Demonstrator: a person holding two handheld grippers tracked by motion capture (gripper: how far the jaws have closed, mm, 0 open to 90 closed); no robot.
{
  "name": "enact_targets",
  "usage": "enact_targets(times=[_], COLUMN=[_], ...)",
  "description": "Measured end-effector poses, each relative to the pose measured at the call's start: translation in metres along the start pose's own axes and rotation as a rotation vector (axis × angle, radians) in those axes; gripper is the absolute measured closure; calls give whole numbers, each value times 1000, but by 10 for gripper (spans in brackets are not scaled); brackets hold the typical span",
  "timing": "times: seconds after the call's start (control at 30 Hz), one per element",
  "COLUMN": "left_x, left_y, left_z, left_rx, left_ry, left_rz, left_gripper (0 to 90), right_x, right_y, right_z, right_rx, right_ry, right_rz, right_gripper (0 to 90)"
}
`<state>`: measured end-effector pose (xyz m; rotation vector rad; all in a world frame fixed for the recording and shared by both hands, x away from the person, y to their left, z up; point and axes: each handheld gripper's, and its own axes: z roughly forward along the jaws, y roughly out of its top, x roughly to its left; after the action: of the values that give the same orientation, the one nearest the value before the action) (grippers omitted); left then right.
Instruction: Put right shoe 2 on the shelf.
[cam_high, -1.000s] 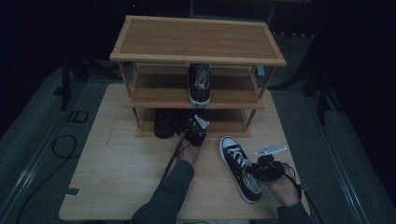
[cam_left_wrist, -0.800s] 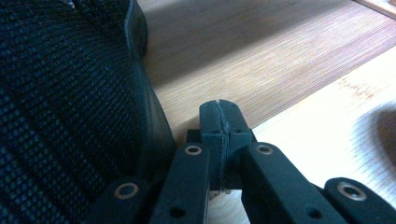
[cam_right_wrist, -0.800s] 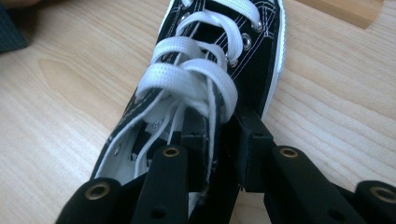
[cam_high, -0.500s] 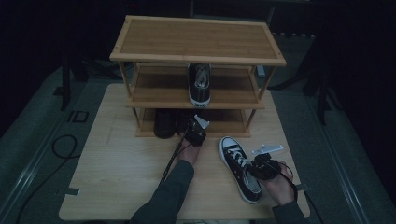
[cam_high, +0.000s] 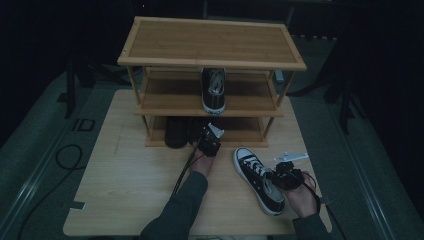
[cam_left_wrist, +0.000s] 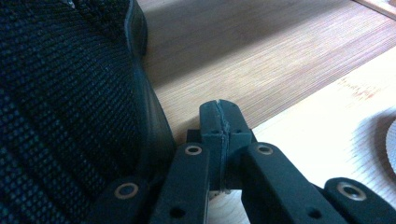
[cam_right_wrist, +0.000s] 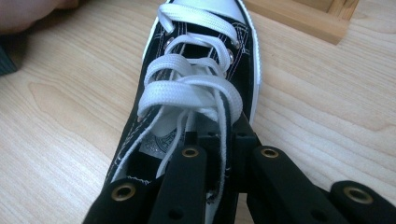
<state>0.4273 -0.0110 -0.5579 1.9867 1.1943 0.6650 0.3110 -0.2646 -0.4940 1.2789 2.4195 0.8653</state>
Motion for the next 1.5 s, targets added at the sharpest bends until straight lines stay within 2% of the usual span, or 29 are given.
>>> enact_targets(times=[0.33, 0.53, 0.77, 1.33, 1.5], left_x=[0, 0, 0, 0, 0], left_y=[0, 0, 0, 0, 0], left_z=[0, 0, 0, 0, 0], left_rx=[0, 0, 0, 1, 1], left_ry=[0, 0, 0, 0, 0], left_rz=[0, 0, 1, 1, 1], left_gripper=[900, 899, 900, 900, 900], right_x=[-8, -13, -17, -25, -30], right_y=[8, 16, 23, 41, 48], right_z=[-7, -13, -18, -24, -28], right_rx=[-42, -57, -54, -34, -36], right_ry=[32, 46, 58, 76, 95], right_rz=[4, -24, -41, -114, -141], right_gripper=[875, 874, 874, 874, 874])
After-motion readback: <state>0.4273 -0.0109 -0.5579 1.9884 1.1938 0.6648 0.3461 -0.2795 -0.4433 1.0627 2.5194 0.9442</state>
